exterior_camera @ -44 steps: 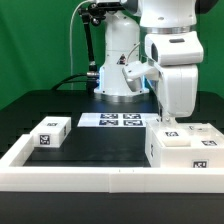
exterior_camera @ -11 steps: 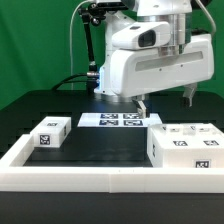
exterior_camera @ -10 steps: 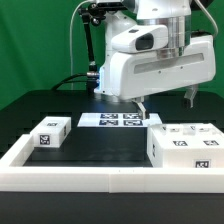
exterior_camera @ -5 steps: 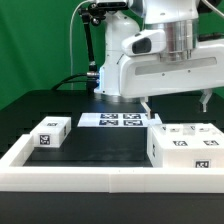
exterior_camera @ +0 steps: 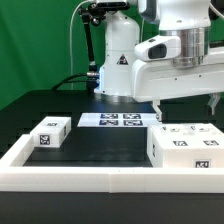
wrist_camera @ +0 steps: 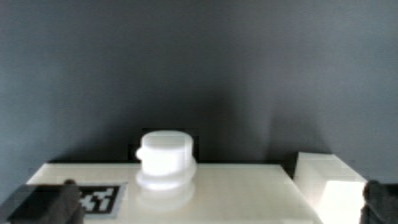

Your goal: Assemble cabinet

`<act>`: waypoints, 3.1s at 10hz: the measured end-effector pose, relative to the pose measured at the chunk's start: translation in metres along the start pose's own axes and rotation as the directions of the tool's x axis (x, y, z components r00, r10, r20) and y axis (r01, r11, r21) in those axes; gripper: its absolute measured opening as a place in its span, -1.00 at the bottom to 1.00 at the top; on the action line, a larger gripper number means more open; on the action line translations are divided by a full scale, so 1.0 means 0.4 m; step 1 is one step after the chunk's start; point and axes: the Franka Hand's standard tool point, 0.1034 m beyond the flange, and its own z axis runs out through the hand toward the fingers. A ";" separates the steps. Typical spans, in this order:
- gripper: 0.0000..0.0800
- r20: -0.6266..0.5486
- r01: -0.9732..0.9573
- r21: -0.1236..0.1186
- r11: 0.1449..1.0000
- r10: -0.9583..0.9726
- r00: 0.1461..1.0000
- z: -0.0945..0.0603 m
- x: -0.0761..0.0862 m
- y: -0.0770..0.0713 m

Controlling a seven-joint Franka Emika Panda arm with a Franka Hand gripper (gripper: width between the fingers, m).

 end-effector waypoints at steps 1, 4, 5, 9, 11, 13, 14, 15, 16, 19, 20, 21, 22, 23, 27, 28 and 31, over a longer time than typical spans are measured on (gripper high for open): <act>0.99 0.000 0.000 0.000 1.000 0.000 1.000 0.000 0.000 0.000; 0.99 0.016 0.011 -0.030 0.999 -0.010 1.000 0.021 -0.018 0.002; 0.99 0.018 0.029 -0.078 0.996 -0.028 0.999 0.038 -0.028 0.003; 0.99 -0.031 0.050 -0.094 0.994 -0.054 0.998 0.069 -0.033 0.018; 0.99 -0.029 0.052 -0.090 0.995 -0.055 0.998 0.071 -0.034 0.017; 0.99 -0.024 0.047 -0.091 0.995 -0.049 0.999 0.096 -0.032 0.058; 0.99 -0.023 0.045 -0.089 0.995 -0.047 0.999 0.111 -0.034 0.058; 0.99 -0.025 0.041 -0.085 0.996 -0.043 0.999 0.122 -0.036 0.058; 0.99 -0.025 0.027 -0.081 0.996 -0.029 0.999 0.125 -0.037 0.058; 0.99 -0.018 0.016 -0.068 0.998 -0.017 1.000 0.124 -0.038 0.047; 0.99 -0.018 0.017 -0.068 0.998 -0.019 1.000 0.124 -0.038 0.047; 0.99 -0.020 0.017 -0.067 0.998 -0.018 1.000 0.126 -0.033 0.048; 0.99 -0.024 0.018 -0.067 0.998 -0.019 1.000 0.128 -0.024 0.046; 0.99 -0.028 0.019 -0.067 0.998 -0.021 0.999 0.128 -0.015 0.047; 0.99 -0.052 0.025 -0.067 0.997 -0.029 0.998 0.128 -0.007 0.048; 0.99 -0.052 0.028 -0.067 0.997 -0.031 0.998 0.129 -0.007 0.045; 0.53 -0.049 0.045 -0.068 0.997 -0.049 0.998 0.130 -0.010 0.045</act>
Offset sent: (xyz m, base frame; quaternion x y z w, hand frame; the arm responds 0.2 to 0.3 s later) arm -0.0141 -0.0525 -0.0358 -0.2218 -0.0232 -0.0296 0.9744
